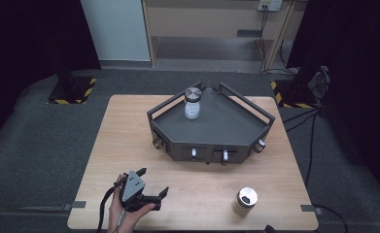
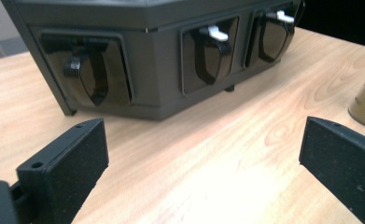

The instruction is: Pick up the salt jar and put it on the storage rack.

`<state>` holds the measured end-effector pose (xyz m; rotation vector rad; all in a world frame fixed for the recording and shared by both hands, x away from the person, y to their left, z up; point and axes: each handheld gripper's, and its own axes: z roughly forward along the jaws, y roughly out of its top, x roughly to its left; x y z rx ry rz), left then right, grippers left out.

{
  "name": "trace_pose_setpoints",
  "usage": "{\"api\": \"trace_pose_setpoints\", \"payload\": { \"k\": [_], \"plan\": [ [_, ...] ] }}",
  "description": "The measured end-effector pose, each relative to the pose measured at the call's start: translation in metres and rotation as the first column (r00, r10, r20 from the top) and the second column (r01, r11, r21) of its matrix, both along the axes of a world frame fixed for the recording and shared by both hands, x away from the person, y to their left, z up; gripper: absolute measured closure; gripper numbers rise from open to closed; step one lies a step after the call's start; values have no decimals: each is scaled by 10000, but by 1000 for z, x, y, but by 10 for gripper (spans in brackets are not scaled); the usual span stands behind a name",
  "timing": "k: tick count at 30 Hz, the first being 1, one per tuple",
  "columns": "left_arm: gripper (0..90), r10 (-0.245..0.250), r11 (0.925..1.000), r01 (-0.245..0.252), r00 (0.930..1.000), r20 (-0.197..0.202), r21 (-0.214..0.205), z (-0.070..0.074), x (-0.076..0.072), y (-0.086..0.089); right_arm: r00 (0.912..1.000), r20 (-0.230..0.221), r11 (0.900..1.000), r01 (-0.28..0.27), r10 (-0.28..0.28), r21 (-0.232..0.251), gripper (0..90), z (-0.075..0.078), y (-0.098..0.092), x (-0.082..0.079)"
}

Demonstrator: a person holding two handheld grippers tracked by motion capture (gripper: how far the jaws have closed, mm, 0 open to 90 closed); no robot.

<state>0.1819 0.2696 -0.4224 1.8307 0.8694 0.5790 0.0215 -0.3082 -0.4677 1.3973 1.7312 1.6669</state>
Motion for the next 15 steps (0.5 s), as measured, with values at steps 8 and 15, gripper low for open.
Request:
{"api": "trace_pose_setpoints", "payload": {
  "k": [8,15],
  "plan": [
    [9,120,9996,-108,9987,-505,243,0,-20,0,10000,-5,10000,38,-38,-25,25,0,0,0],
    [11,540,9985,-539,9948,-866,41,1,-41,8,10000,-42,10000,59,-59,-3,25,0,-1,0]
  ]
}}
